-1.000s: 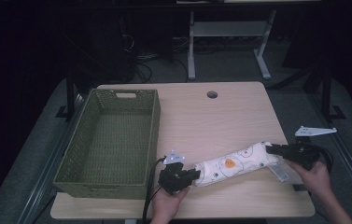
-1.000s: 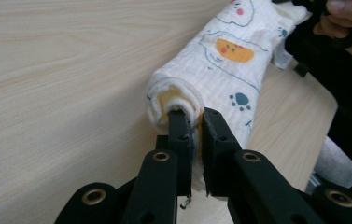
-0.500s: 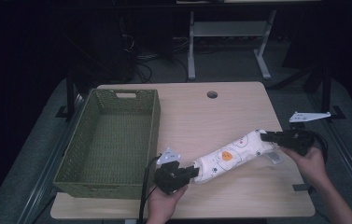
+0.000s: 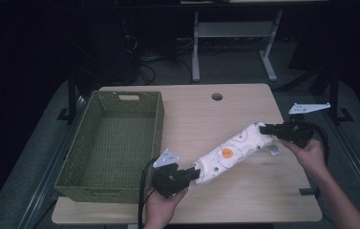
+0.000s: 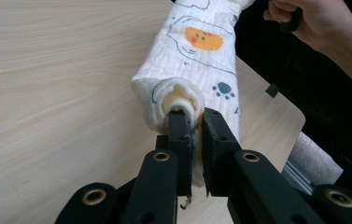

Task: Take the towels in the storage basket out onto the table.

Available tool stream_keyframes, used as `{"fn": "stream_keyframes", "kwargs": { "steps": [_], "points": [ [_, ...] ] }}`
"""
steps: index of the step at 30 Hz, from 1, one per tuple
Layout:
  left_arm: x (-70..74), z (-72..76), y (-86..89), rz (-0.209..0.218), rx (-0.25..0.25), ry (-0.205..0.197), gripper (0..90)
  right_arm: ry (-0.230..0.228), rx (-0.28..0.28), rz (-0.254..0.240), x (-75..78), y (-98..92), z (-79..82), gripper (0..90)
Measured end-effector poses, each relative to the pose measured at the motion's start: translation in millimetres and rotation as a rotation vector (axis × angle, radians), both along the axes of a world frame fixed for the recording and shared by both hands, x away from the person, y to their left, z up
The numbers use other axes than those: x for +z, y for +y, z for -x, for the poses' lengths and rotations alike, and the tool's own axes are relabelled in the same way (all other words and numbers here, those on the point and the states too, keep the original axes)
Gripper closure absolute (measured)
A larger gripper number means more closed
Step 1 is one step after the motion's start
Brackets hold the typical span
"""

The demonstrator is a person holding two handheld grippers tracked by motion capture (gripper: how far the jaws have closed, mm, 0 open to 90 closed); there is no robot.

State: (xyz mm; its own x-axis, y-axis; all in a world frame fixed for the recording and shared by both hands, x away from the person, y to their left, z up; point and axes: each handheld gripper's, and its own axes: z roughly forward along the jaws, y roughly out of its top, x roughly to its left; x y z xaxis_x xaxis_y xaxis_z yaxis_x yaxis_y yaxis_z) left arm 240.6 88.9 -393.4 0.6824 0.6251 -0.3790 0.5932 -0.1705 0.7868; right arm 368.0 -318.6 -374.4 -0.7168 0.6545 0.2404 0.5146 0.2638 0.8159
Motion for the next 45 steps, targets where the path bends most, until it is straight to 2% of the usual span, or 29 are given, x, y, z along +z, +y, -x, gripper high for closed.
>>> {"fn": "stream_keyframes", "kwargs": {
  "steps": [6,16,30,45],
  "points": [
    [8.5,0.9,8.5,0.009,0.012,-0.012,83.4,-0.034,0.028,-0.004,9.7,11.8,-8.0,82.3],
    [20.7,2.9,24.6,0.023,0.026,-0.032,83.4,-0.058,0.069,-0.014,26.3,33.8,-26.1,82.3],
    [33.4,9.9,55.7,0.049,0.089,-0.055,83.4,-0.087,0.160,-0.011,50.3,84.6,-54.8,82.3],
    [42.1,20.2,88.1,0.056,0.143,-0.075,83.4,-0.082,0.260,-0.024,59.8,144.7,-85.6,82.3]
  ]
}}
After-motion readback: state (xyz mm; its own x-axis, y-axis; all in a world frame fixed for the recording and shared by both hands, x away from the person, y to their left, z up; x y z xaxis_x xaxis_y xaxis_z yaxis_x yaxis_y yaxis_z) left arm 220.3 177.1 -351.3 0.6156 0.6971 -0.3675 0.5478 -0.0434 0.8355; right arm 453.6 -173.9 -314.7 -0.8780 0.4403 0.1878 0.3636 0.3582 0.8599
